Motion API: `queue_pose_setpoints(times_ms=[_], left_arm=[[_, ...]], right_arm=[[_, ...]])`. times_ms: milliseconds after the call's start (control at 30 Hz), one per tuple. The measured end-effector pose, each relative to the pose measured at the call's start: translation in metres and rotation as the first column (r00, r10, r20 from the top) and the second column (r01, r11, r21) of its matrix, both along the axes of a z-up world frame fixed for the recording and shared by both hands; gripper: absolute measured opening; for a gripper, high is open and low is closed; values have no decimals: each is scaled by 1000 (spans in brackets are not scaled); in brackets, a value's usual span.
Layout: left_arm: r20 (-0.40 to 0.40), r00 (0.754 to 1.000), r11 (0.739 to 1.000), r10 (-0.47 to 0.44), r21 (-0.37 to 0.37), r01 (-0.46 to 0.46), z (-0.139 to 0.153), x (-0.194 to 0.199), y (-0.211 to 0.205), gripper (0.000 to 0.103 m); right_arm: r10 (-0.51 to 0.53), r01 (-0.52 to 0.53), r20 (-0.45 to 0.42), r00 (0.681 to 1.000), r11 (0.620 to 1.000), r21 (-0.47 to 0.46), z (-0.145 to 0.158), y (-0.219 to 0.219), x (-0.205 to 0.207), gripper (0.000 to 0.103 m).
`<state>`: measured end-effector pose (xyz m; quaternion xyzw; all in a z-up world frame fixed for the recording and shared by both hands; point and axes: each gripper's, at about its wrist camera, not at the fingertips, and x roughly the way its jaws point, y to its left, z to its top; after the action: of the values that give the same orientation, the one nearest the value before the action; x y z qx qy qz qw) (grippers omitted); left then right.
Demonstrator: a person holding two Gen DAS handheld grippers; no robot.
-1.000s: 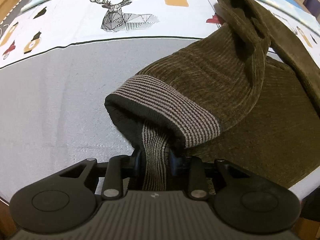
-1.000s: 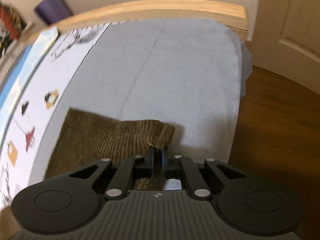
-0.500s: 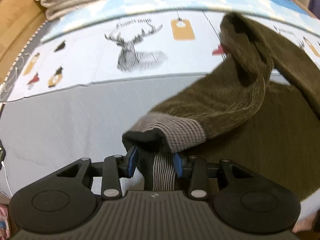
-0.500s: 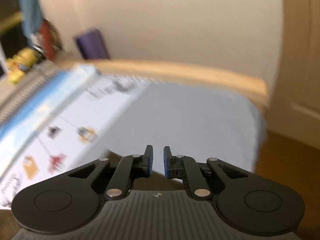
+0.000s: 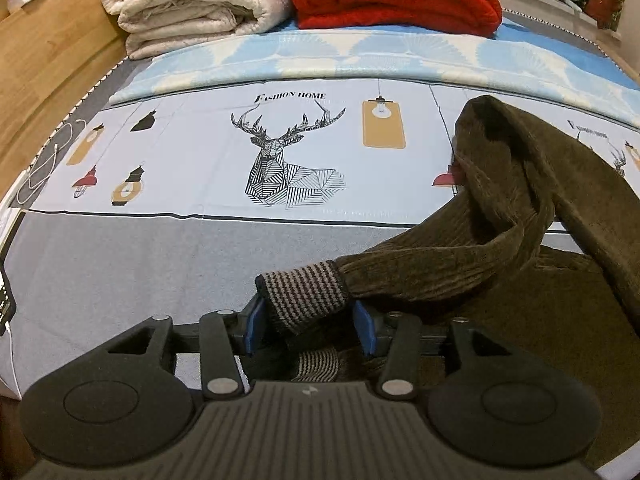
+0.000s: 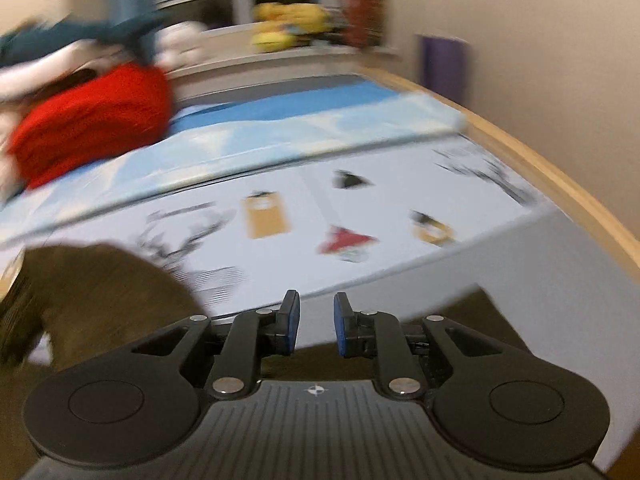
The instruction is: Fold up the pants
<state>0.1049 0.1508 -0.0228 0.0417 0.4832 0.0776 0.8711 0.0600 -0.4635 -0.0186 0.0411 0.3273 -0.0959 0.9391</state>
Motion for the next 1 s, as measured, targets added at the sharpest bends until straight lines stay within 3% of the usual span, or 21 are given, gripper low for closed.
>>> queue_pose_setpoints(times_ms=[100, 267, 367, 567, 667, 733, 833, 900, 1000], left_arm=[[-7, 1000, 1000, 5, 4, -5, -4, 4, 0, 55], [-22, 999, 999, 37, -9, -37, -10, 11, 8, 56], [-18, 997, 997, 69, -37, -70, -10, 15, 18, 56], [108, 979, 982, 172, -95, -162, 14, 15, 45, 56], [103, 989, 986, 104, -144, -88, 16, 18, 39, 62], [105, 994, 995, 0, -102, 11, 14, 21, 23, 74], [103, 991, 996, -86, -18, 88, 7, 25, 3, 83], [99, 991, 996, -92, 27, 90, 0, 30, -2, 84], [112, 993, 999, -46, 30, 43, -4, 41, 6, 88]], right_arm=[[113, -113, -14, 994, 990, -78, 2, 44, 14, 19], [284, -290, -63, 957, 949, -124, -4, 112, 32, 21], [360, -372, -105, 927, 919, -133, -11, 134, 41, 30], [466, -493, -189, 864, 860, -135, -25, 166, 44, 33], [534, -569, -254, 807, 817, -92, -37, 175, 45, 34], [566, -615, -305, 766, 784, -90, -48, 183, 43, 45], [601, -675, -379, 704, 731, -96, -65, 195, 36, 49], [610, -703, -420, 672, 704, -100, -74, 202, 32, 50], [621, -742, -472, 625, 661, -112, -88, 211, 24, 52]])
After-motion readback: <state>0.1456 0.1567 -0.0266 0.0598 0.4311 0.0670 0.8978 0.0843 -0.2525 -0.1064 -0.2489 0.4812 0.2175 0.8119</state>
